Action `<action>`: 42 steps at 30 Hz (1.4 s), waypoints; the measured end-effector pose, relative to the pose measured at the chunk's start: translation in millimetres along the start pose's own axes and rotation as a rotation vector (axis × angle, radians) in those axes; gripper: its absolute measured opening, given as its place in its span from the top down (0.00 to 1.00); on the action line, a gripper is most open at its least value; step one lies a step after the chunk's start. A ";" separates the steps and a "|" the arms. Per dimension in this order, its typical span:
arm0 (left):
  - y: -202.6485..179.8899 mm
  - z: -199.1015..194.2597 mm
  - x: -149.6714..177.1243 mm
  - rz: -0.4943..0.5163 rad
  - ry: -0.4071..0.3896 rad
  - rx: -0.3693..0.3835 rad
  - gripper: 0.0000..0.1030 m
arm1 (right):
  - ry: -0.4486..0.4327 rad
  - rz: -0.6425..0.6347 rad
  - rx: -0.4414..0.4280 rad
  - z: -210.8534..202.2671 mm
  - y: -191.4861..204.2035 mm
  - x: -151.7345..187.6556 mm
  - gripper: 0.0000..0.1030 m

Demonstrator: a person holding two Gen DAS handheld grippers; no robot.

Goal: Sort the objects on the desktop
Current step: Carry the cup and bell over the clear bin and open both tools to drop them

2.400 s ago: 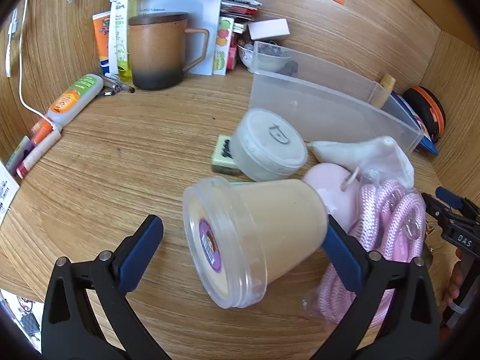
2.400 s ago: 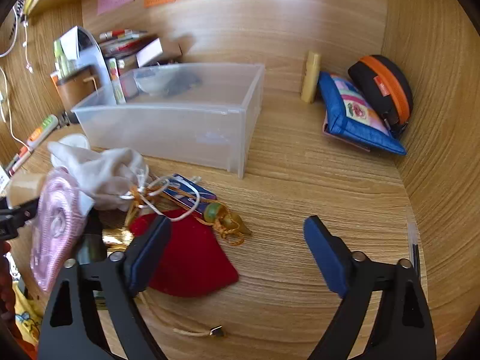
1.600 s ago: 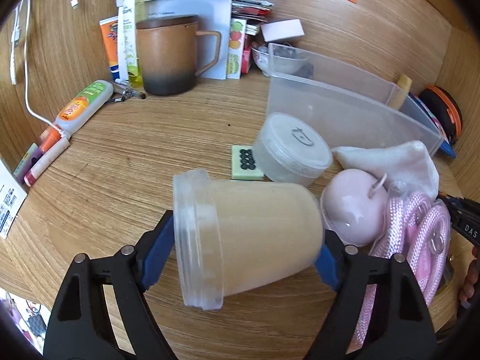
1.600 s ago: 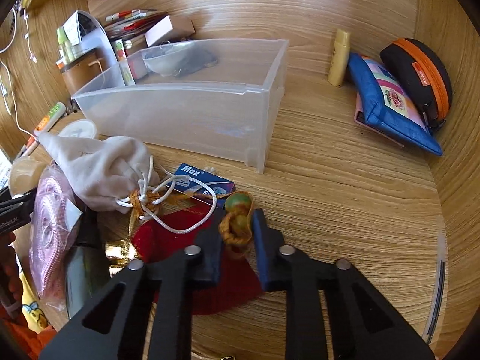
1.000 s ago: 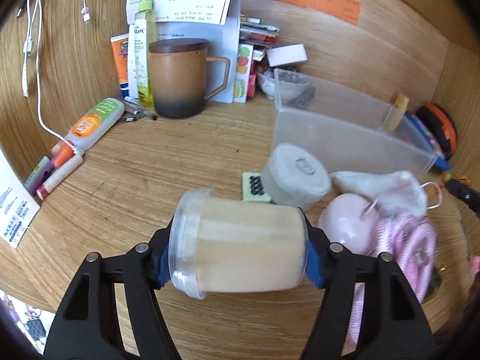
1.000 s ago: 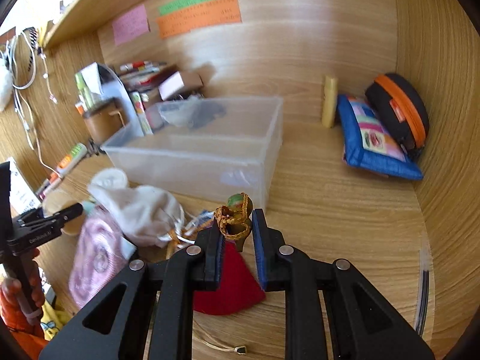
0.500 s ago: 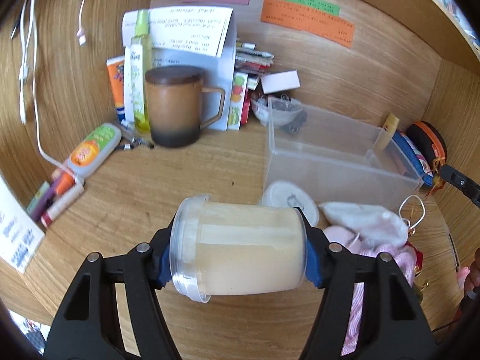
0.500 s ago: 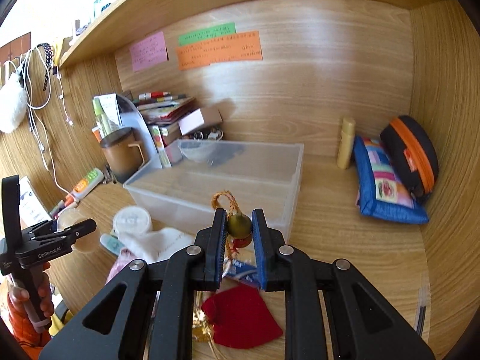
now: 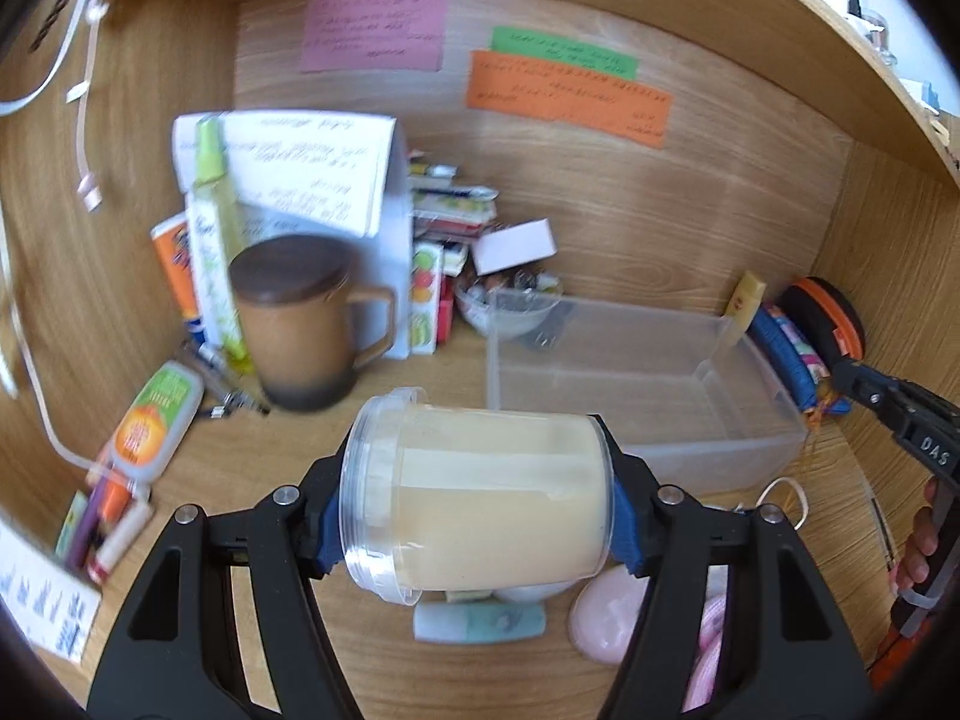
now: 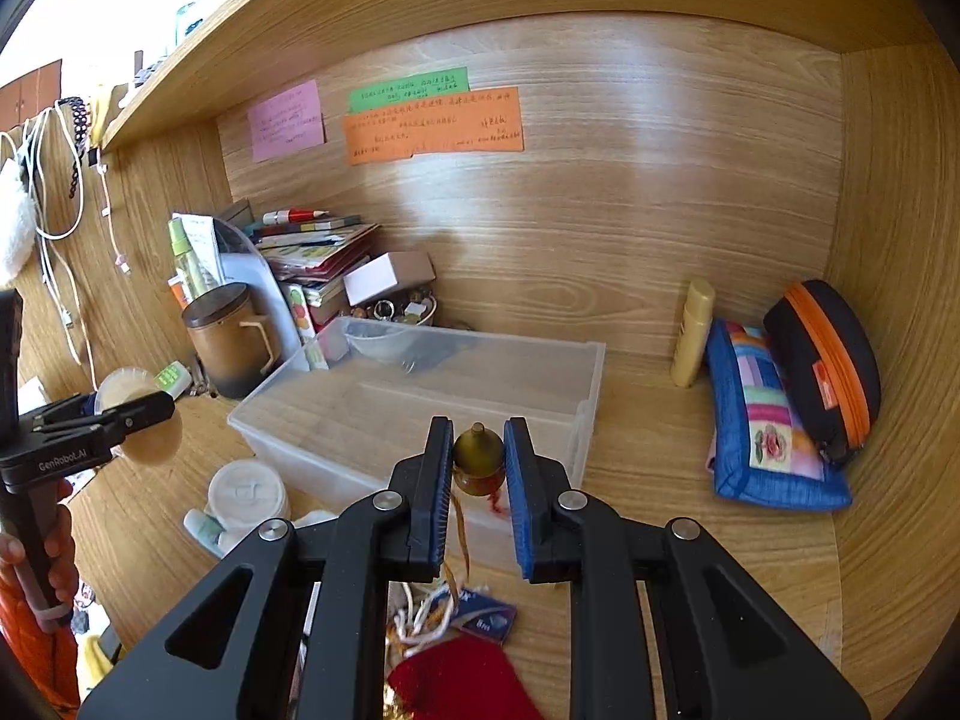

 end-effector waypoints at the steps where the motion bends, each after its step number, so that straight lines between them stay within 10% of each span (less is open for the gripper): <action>1: -1.6 0.5 -3.9 0.006 -0.004 0.006 0.36 | -0.001 -0.004 0.001 0.8 0.4 -2.0 0.85; 22: -38.9 61.7 -62.0 0.168 0.053 0.122 0.36 | 0.037 -0.048 0.024 32.8 4.2 -40.7 0.85; 42: -69.4 137.8 -49.6 0.280 0.220 0.221 0.36 | 0.294 -0.102 0.053 127.4 -4.2 -13.7 0.85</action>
Point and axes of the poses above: each gripper's, at about its wrist camera, not at the fingertips, and z roughly the way its jaws point, y to its left, x to its underside, the point moved 6 cm from there along z, roughly the way its jaws point, and after that the axes turned 12 degrees about z, right-handed, at the moved point
